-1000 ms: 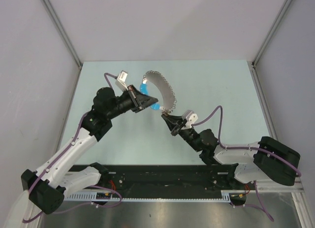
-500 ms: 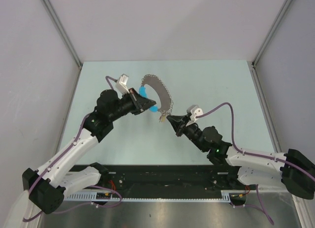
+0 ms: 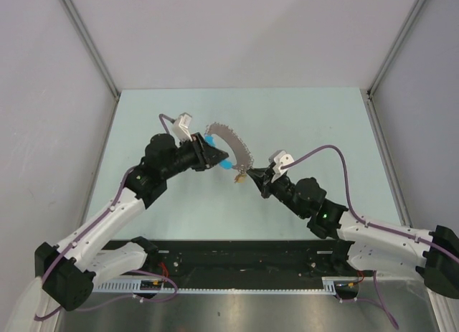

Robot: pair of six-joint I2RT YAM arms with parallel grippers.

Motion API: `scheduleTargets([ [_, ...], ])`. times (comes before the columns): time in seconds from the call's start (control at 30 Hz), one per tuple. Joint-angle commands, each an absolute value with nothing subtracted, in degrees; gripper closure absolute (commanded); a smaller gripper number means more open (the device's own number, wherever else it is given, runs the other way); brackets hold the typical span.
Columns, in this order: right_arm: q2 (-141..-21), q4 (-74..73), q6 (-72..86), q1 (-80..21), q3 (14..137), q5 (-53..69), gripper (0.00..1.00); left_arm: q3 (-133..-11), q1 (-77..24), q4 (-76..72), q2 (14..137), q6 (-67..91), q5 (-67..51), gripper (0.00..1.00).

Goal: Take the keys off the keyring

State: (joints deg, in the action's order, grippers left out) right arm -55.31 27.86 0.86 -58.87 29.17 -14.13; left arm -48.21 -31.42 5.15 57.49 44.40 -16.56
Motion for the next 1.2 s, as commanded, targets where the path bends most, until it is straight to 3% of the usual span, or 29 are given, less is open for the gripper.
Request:
scheduleTargets([
  [0.0,-52.30,23.30,-4.65,-55.82,33.57,-12.49,1.00,-46.23,-30.41,4.30,55.03,39.82,-12.84,0.54],
  [0.1,-51.42,20.40,-6.59,-53.71,35.15,-8.80,1.00,-46.14,-30.32,6.67,53.79,37.10,-10.11,0.43],
  [0.27,-49.75,16.35,-10.71,-51.33,36.21,-4.14,1.00,-47.19,-30.41,8.26,51.42,28.59,-9.93,0.40],
  [0.43,-46.41,13.89,-14.76,-49.75,36.21,1.83,1.00,-48.25,-30.41,4.58,51.85,19.53,-19.67,0.40],
  [0.63,-42.45,13.45,-17.93,-47.64,36.30,11.24,1.00,-44.91,-30.50,-7.02,53.96,10.90,-40.75,0.39],
  [0.9,-41.66,13.53,-20.48,-47.37,37.09,21.61,1.00,-49.83,-34.97,-2.91,57.91,3.35,-46.75,0.40],
  [1.17,-40.61,13.80,-21.79,-47.37,37.18,24.17,1.00,-48.25,-37.00,-5.44,57.92,0.35,-56.16,0.37],
])
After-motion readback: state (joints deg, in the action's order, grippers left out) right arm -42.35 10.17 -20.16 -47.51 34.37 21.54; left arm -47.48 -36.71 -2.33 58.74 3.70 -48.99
